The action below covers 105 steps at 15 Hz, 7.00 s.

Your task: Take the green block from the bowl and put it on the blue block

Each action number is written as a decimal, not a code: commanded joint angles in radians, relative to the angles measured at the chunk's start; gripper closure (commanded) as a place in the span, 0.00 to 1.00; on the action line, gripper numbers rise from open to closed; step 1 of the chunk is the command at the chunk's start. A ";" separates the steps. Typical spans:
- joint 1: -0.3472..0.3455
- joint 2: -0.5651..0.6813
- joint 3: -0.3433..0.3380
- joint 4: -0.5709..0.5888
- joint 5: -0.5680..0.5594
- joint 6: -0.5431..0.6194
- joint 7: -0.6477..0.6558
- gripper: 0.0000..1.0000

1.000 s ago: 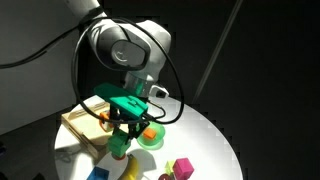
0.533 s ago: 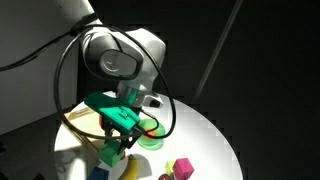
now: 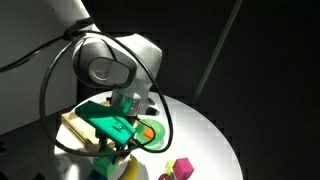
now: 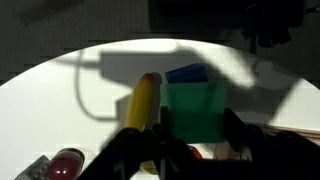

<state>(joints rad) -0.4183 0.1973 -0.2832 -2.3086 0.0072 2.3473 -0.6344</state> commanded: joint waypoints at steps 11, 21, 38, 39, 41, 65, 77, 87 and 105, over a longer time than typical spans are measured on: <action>0.005 -0.019 -0.007 -0.018 -0.002 0.004 -0.017 0.70; 0.020 0.007 0.000 -0.031 -0.022 -0.001 -0.022 0.70; 0.024 0.064 0.012 -0.002 -0.018 0.011 -0.013 0.70; 0.023 0.067 0.012 0.001 -0.018 0.011 -0.013 0.70; 0.022 0.077 0.013 0.008 -0.018 0.012 -0.011 0.70; 0.021 0.003 0.019 -0.033 -0.024 -0.017 -0.072 0.00; 0.052 -0.158 -0.009 -0.103 -0.065 -0.003 0.041 0.00; 0.078 -0.278 -0.011 -0.173 -0.181 -0.039 0.242 0.00; 0.192 -0.499 0.039 -0.260 -0.161 -0.193 0.236 0.00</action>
<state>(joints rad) -0.2381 -0.2248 -0.2484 -2.5438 -0.1494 2.1928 -0.4136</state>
